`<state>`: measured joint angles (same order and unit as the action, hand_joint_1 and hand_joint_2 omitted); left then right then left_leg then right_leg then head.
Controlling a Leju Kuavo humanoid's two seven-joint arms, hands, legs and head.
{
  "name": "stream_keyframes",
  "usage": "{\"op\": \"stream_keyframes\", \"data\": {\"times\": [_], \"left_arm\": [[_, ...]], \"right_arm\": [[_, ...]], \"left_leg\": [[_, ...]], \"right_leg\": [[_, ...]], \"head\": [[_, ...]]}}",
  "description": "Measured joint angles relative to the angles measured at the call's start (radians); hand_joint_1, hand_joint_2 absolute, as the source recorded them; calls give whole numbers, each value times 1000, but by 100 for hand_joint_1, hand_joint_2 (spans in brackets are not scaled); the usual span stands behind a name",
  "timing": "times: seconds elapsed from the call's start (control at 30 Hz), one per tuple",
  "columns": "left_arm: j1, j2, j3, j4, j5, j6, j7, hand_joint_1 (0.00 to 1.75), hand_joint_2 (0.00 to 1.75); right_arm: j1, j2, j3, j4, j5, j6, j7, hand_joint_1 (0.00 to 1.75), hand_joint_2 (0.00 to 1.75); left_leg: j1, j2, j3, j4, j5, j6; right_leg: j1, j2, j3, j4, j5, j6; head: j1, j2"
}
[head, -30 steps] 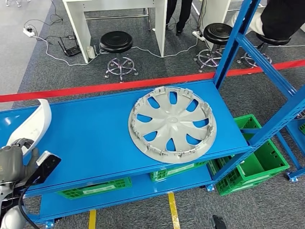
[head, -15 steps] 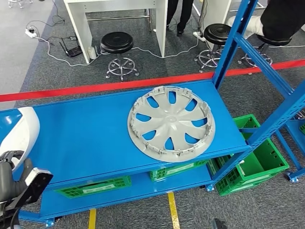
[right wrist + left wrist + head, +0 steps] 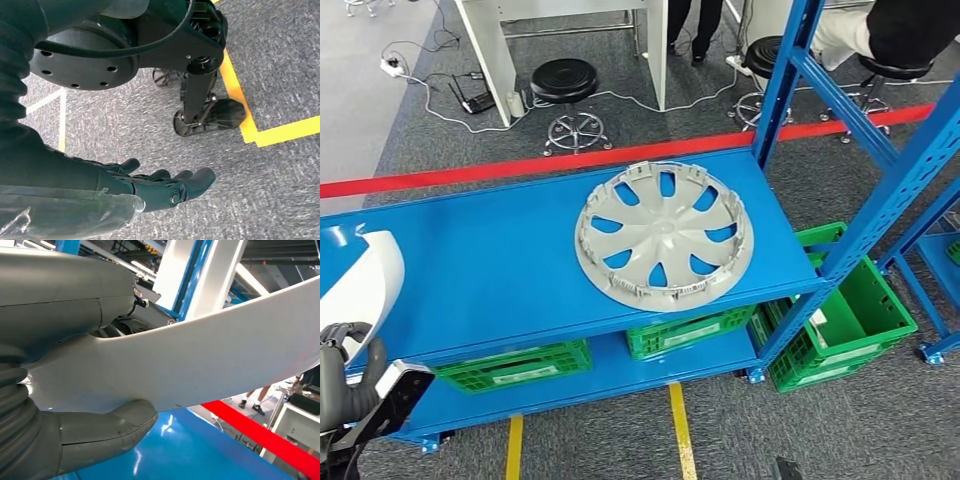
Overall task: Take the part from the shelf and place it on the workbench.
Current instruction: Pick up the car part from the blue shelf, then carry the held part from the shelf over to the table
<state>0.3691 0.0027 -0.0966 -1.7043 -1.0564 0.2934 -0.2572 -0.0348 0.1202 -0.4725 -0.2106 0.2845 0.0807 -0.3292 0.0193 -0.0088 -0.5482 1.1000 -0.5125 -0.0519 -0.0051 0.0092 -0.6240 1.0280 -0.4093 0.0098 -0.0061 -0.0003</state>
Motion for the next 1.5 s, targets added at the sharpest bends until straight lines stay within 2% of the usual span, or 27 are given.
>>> {"op": "stream_keyframes", "data": {"times": [0.07, 0.17, 0.2, 0.27, 0.33, 0.37, 0.43, 0.47, 0.53, 0.6, 0.7, 0.77, 0.83, 0.87, 0.9, 0.93, 1.0, 1.07, 1.1, 1.17, 1.2, 1.27, 1.33, 1.37, 1.4, 1.43, 1.5], "left_arm": [[-5, -2, 0, 0, 0, 0, -1, 175, 175], [-8, -6, -1, 0, -2, 0, -2, 175, 175], [-10, -7, -1, 0, -3, 0, -2, 175, 175], [-13, -9, -1, 0, -4, 0, -2, 175, 175], [-14, -10, -1, 0, -3, 0, -1, 175, 175], [-15, -10, -2, 0, -2, 0, -1, 175, 175], [-17, -10, -2, 0, 0, 0, -1, 175, 175], [-17, -11, -2, 0, 0, 0, -1, 175, 175], [-19, -11, -3, 0, 0, 0, -1, 175, 175], [-21, -11, -3, 0, 1, 0, -1, 175, 175], [-25, -12, -6, 0, 4, 0, -1, 175, 175], [-25, -11, -7, 0, 7, 0, 0, 175, 175], [-26, -9, -8, 0, 10, -1, 0, 175, 175], [-27, -8, -8, 1, 10, -2, 0, 175, 175], [-28, -8, -9, 1, 11, -3, 0, 175, 175], [-30, -8, -10, 1, 12, -3, 0, 175, 175], [-36, -8, -10, 1, 12, -3, 0, 175, 175], [-40, -8, -11, 1, 12, -4, 0, 175, 175], [-41, -8, -12, 2, 12, -4, 0, 175, 175], [-43, -9, -15, 3, 12, -4, 0, 175, 175], [-44, -9, -18, 3, 12, -4, 0, 175, 175], [-44, -9, -22, 3, 12, -3, 0, 175, 175], [-41, -9, -24, 4, 12, -2, 1, 175, 175], [-40, -9, -25, 4, 12, -2, 1, 175, 175], [-40, -9, -26, 4, 12, -2, 1, 175, 175], [-39, -9, -26, 5, 12, -2, 1, 175, 175], [-40, -9, -27, 5, 12, -2, 1, 175, 175]], "right_arm": [[0, 0, -1, 0, 0, -2, 0, 0, 175], [1, -2, -2, 0, 7, -8, 2, 0, 175], [2, -3, -3, 0, 12, -9, 3, 0, 175], [1, -4, -3, 0, 18, -10, 4, 0, 175], [-1, -5, -3, 0, 22, -9, 6, 0, 175], [-1, -5, -3, 0, 23, -10, 7, 0, 175], [-3, -7, -4, 0, 26, -11, 10, 0, 175], [-4, -8, -5, 0, 27, -11, 10, 0, 175], [-12, -9, -6, 0, 29, -11, 11, 0, 175], [-20, -10, -7, -1, 30, -11, 10, 0, 175], [-20, -10, -8, -1, 32, -9, 9, 0, 175], [-20, -11, -9, -1, 33, -8, 7, 0, 175], [-19, -11, -12, -1, 33, -8, 5, 0, 175], [-17, -12, -14, -1, 32, -8, 4, 0, 175], [-15, -12, -16, -1, 32, -8, 4, 0, 175], [-13, -12, -19, -1, 31, -8, 3, 0, 175], [-11, -12, -23, -1, 30, -9, 1, 0, 175], [-12, -12, -25, -1, 30, -9, -1, 0, 175], [-12, -13, -26, -1, 29, -9, -2, 0, 175], [-5, -15, -27, -1, 27, -11, -2, 0, 175], [0, -17, -29, -1, 26, -12, -3, 0, 175], [7, -19, -33, 0, 22, -13, -2, 0, 175], [7, -19, -35, 0, 20, -13, -1, 0, 175], [7, -19, -36, 0, 20, -13, -1, 0, 175], [6, -19, -38, 0, 20, -13, -1, 0, 175], [6, -19, -40, 0, 20, -13, -1, 0, 175], [6, -19, -43, 0, 20, -13, -1, 0, 175]], "left_leg": [[-5, 0, 68, -109, 12, 8], [-8, 1, 65, -131, 21, 24], [-8, 3, 59, -132, 28, 33], [-6, 8, 42, -134, 47, 47], [-9, 11, 19, -133, 66, 52], [-10, 14, 7, -132, 76, 53], [-12, 23, -15, -132, 93, 52], [-13, 27, -24, -131, 101, 50], [-15, 38, -34, -129, 114, 41], [-16, 53, -35, -128, 126, 30], [-13, 63, -42, -125, 127, 13], [-11, 42, -69, -63, 54, 2], [-11, 21, -108, 68, -47, -2], [-11, 18, -120, 125, -73, -2], [-12, 16, -117, 155, -76, -1], [-11, 14, -96, 149, -57, 2], [-10, -6, -7, 39, -5, 8], [-10, -39, 87, -101, 1, 19], [-10, -48, 110, -140, -7, 24], [-13, -35, 108, -155, -5, 37], [-13, -25, 102, -154, 3, 46], [-12, -3, 84, -154, 24, 62], [-14, 18, 58, -154, 46, 67], [-15, 30, 43, -153, 58, 67], [-15, 42, 28, -152, 70, 66], [-15, 53, 13, -150, 80, 64], [-16, 75, -13, -145, 99, 57]], "right_leg": [[3, 1, -9, 0, 15, 10], [1, 1, -13, -5, 33, 27], [-1, 0, -19, 3, 21, 33], [-3, -1, -46, 77, -53, 42], [-3, -2, -83, 210, -141, 49], [-3, -2, -90, 260, -159, 50], [-2, -3, -52, 258, -135, 48], [-2, -9, -5, 201, -107, 46], [3, -39, 101, 49, -88, 40], [11, -55, 145, -34, -96, 29], [12, -35, 123, -41, -73, 5], [8, -21, 98, -44, -46, -8], [9, -5, 65, -43, -19, -13], [9, 4, 48, -42, -6, -13], [9, 13, 32, -42, 7, -12], [9, 23, 16, -41, 20, -11], [8, 44, -13, -40, 46, -5], [11, 65, -35, -39, 70, 4], [11, 74, -41, -39, 82, 9], [10, 89, -49, -47, 105, 22], [8, 83, -54, -45, 101, 27], [6, 46, -77, 11, 33, 37], [3, 8, -111, 145, -76, 47], [2, 1, -122, 214, -107, 52], [0, -1, -121, 262, -113, 56], [-1, -4, -103, 276, -98, 58], [-2, -21, -9, 189, -51, 59]], "head": [[0, 0], [-1, 0], [0, 0], [5, 0], [8, 0], [8, 0], [7, 0], [7, 0], [7, 0], [6, 0], [4, 0], [1, 0], [-2, 0], [-2, 0], [-2, 0], [-1, 0], [-1, 0], [-1, 0], [-1, 0], [-1, 0], [-1, 0], [5, 0], [9, 0], [9, 0], [9, 0], [9, 0], [9, 0]]}}
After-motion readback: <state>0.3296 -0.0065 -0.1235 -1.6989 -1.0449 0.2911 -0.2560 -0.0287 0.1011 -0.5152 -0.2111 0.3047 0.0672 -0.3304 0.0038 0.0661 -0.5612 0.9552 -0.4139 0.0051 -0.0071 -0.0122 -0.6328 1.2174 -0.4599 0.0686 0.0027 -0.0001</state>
